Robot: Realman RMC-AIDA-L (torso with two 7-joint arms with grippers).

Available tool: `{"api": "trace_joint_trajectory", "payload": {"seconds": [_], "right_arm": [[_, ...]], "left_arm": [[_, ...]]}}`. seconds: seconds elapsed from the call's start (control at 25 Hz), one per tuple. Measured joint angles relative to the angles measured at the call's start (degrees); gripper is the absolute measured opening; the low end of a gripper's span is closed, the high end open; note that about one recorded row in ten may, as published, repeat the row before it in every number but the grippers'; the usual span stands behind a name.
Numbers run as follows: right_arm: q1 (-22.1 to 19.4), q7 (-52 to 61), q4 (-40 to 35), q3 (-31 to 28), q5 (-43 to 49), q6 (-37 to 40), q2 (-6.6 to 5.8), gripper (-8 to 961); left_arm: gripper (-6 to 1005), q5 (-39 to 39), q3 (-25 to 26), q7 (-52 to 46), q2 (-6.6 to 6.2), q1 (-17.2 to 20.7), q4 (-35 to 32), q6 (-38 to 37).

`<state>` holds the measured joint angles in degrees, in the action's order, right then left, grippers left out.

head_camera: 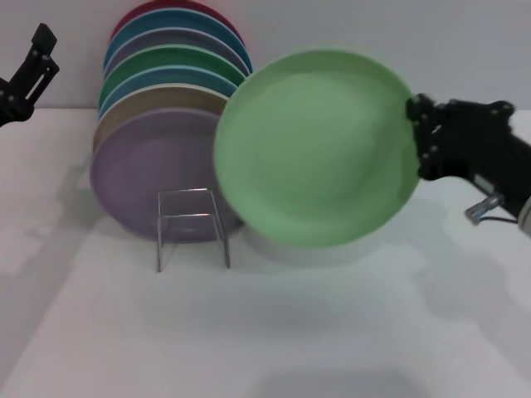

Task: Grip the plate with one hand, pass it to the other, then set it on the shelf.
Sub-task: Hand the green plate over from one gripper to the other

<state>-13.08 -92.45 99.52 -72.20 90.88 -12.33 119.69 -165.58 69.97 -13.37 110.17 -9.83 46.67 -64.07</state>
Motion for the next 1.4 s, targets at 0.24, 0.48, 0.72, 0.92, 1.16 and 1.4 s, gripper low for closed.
{"api": "trace_joint_trajectory", "payload": {"seconds": [0.24,0.48,0.72,0.92,1.16,1.4], "right_arm": [[0.5,0.4,-2.1,5.8,8.7,18.2,-0.09,17],[0.8,0.4,-2.9,8.4,11.4,28.0,-0.34,17],[2.6,0.4,-7.1,15.2,19.8,42.7,-0.44,17],[3.6,3.4,-11.1,17.9,26.3,52.1,-0.68,17],[5.7,21.0,-20.1,21.5,40.9,64.6,-0.91,16],[5.2,53.8,-30.2,20.9,52.9,75.7,-1.48,16]], "left_arm": [[860,0.0,0.0,0.0,0.45,0.3,0.0,0.0],[860,0.0,0.0,0.0,0.82,0.3,0.0,0.1],[860,0.0,0.0,0.0,1.00,-0.1,-0.2,0.1],[860,0.0,0.0,0.0,1.16,-0.3,-0.4,0.1],[859,0.0,0.0,0.0,1.51,-0.6,-0.5,-0.1],[856,0.0,0.0,0.6,1.54,-0.7,-0.5,-0.7]]}}
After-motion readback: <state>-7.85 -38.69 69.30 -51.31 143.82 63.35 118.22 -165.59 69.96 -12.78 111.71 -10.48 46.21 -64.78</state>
